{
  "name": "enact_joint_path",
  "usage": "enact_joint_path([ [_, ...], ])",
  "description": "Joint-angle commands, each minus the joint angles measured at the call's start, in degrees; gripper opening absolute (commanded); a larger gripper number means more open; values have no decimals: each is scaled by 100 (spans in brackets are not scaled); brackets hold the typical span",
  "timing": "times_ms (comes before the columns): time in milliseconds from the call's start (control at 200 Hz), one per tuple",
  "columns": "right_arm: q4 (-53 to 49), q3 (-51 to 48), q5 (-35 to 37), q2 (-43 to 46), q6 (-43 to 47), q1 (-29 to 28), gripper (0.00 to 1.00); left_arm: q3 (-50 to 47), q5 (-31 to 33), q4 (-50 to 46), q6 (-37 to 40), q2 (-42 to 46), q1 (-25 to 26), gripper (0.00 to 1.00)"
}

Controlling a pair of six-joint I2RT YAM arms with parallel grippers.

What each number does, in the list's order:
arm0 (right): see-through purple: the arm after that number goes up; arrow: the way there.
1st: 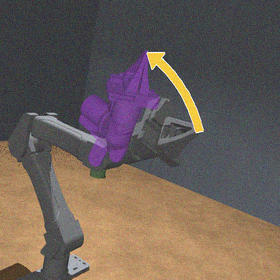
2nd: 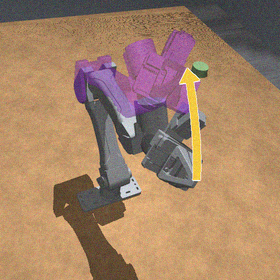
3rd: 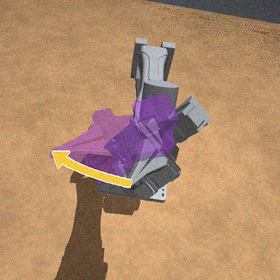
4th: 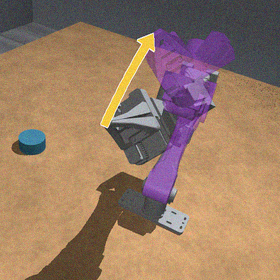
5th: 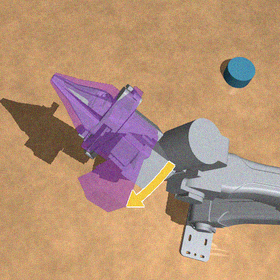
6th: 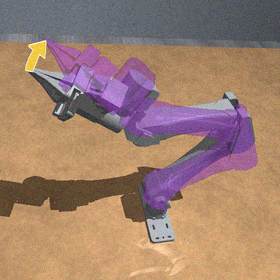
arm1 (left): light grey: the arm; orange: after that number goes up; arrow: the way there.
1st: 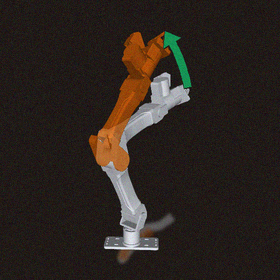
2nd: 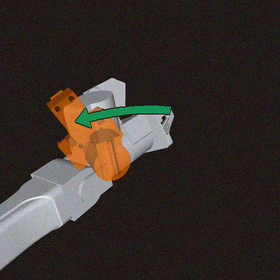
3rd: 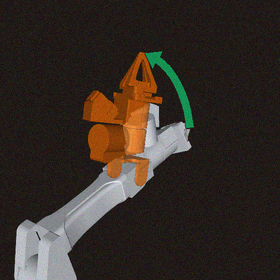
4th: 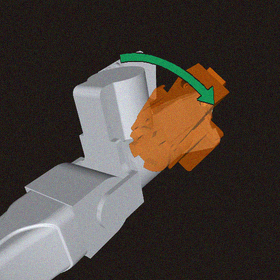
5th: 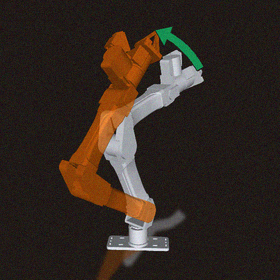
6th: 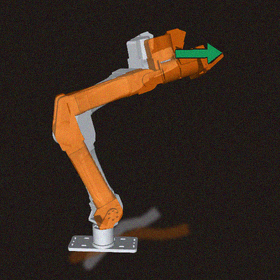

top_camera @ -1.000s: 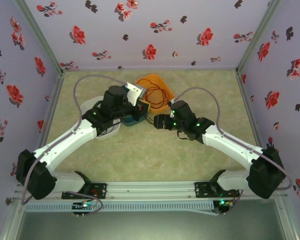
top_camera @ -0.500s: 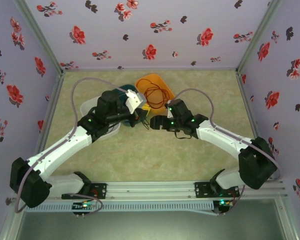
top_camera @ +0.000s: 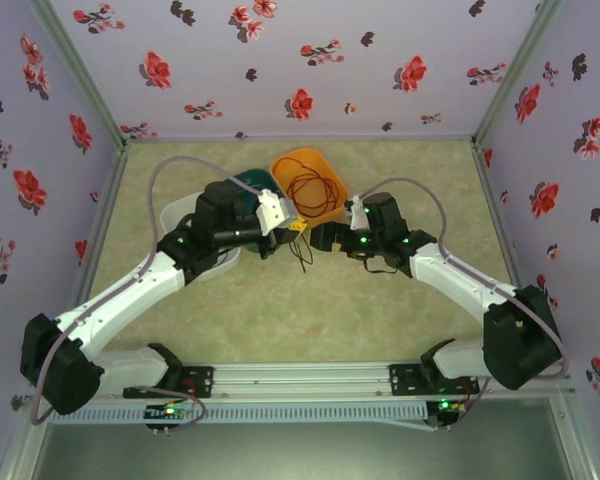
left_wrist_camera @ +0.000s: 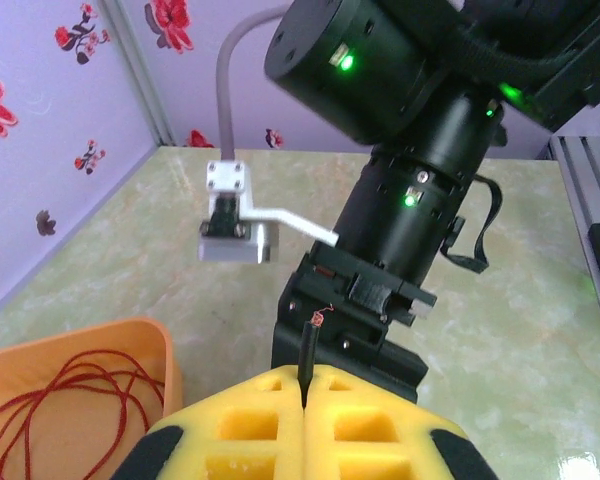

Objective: Untangle the cables

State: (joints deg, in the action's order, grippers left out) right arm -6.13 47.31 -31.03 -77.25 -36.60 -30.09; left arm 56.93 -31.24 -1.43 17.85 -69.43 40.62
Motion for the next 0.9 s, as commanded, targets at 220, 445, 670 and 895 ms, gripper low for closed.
enact_joint_path([
  [220,1181,-266,-703,-737,-358,-125,99,224,-271,476,106,-192,35,0],
  [445,1166,-209,-199,-1231,-437,-129,96,33,-451,804,-51,110,46,0],
  [670,-479,-58,2063,-957,-347,-4,87,-511,-352,1303,-488,941,-31,0],
  [895,-892,-381,2627,-429,-367,475,87,-906,545,1180,-1053,1878,-594,0],
])
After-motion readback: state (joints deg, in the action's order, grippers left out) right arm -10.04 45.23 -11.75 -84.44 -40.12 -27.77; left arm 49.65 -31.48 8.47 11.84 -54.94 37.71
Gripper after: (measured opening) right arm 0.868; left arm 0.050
